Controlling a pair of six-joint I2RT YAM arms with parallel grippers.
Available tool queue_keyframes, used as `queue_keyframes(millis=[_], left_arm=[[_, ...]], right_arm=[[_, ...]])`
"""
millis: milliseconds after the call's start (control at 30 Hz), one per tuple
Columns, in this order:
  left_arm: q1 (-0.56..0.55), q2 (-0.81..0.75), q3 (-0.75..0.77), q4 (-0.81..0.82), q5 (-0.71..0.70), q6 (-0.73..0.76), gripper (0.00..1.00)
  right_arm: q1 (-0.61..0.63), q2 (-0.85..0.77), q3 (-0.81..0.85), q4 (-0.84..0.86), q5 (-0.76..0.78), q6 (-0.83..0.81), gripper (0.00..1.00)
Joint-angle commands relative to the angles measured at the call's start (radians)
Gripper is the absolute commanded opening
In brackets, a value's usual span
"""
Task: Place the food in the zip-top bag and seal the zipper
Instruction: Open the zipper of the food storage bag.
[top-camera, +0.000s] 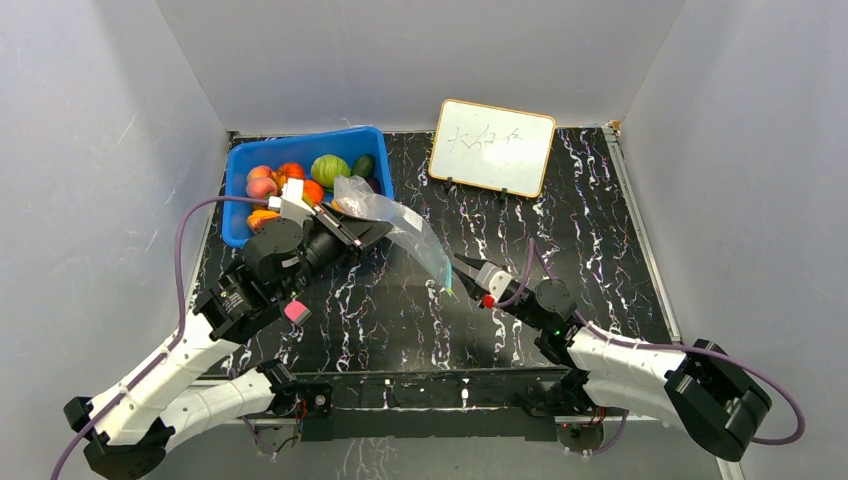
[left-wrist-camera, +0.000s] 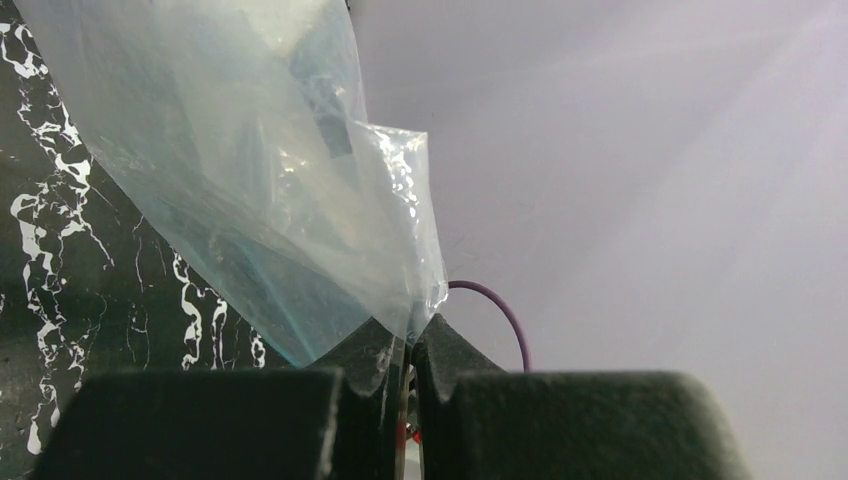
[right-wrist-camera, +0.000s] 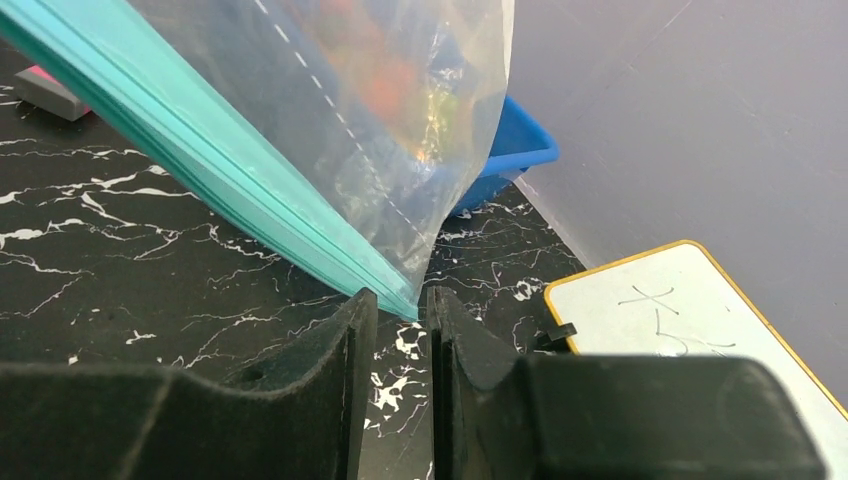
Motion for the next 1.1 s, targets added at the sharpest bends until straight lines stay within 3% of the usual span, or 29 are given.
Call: queue_keyframes(millis=[0,333,400,600,700,767,967,1067], left_arm=[[-0.003,-0.001,-0.016,0.038,0.008,-0.004,0.00],[-0.003,-0.009,-0.079,0.093,0.045,-0.060,0.00],[-0.003,-0.010,-0.086,0.095,0.045,-0.063,0.00],[-0.003,-0.029,-0.101,0.071,-0.001,-0.024,0.02],[-0.003,-0.040,-0.108,0.027,-0.034,-0.016,0.52],[-0.003,-0.044,-0.108,-0.010,-0.056,0.005,0.75],[-0.003,-0.040,-0.072,-0.122,-0.112,0.155,0.97],[-0.003,-0.017,-0.027,-0.189,-0.120,0.246,0.98]], right_arm=[[0.007,-0.032,-0.001,-0.001,0.033,-0.010,0.24],[0.018,0.037,0.024,0.090,0.002,0.075,0.21],[0.019,0.053,0.032,0.103,-0.010,0.099,0.00],[0.026,-0.009,0.000,0.106,-0.001,0.215,0.00],[0.026,-0.126,0.002,-0.013,0.032,0.269,0.00],[0.026,-0.198,0.002,-0.098,0.024,0.284,0.00],[0.026,-0.353,0.067,-0.387,0.162,0.485,0.00],[0.026,-0.378,0.167,-0.592,0.284,0.608,0.00]])
